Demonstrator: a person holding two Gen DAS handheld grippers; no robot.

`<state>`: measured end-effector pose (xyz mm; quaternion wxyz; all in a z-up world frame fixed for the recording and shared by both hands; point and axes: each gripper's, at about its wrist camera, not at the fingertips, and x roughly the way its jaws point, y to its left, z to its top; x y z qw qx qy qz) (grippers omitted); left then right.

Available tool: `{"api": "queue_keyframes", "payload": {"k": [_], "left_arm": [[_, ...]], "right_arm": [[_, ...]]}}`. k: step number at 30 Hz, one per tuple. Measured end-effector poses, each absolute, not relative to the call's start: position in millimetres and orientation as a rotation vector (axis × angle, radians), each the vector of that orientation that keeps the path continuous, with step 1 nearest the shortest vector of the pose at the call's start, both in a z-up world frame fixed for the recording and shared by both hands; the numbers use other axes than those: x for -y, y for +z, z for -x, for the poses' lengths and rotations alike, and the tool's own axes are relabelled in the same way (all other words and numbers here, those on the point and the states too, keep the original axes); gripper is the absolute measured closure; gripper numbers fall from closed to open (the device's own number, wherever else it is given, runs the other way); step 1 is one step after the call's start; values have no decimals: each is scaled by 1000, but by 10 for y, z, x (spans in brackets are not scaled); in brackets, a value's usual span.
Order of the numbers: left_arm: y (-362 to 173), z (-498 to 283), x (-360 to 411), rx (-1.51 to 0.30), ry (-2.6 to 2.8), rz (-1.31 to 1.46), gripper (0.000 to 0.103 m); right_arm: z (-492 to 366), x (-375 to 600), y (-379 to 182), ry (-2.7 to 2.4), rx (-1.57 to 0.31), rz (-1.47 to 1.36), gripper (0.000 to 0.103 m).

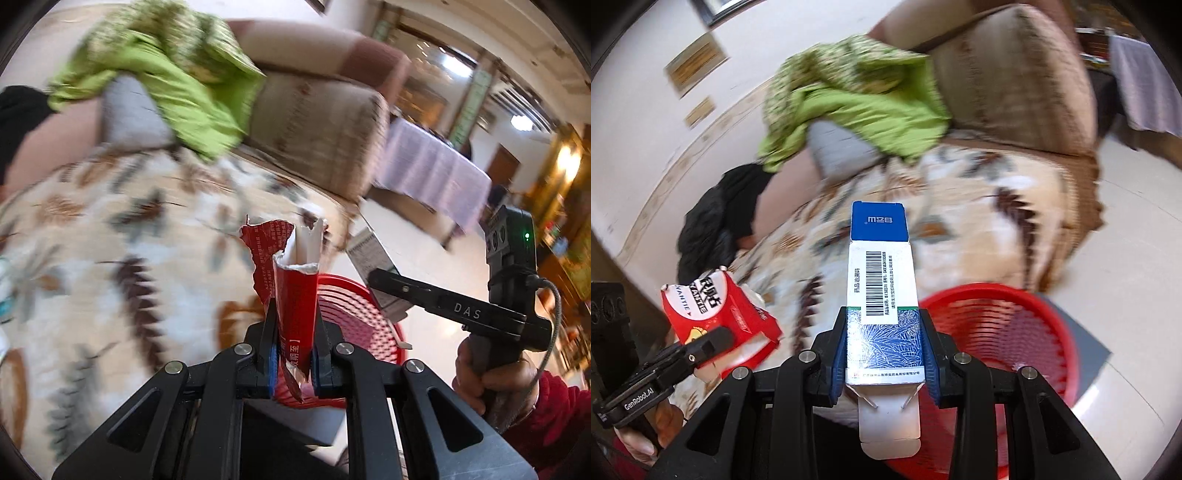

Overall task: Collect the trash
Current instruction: 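Carry both items to the red wastebasket and open both tools over it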

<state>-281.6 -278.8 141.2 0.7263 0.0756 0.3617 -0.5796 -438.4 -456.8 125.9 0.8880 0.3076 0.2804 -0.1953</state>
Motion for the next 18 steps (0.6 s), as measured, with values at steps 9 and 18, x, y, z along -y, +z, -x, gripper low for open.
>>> {"api": "queue_keyframes", "payload": {"k": [9,18], "left_arm": [[1158,3073,3429,-908,-1332,-205,52],[1259,2726,3073,-877,-1227,-142,52]], "right_arm": [[4652,4926,1064,-512,-599,-695,44],[4397,4825,1181,-435,-571,-666,43]]}}
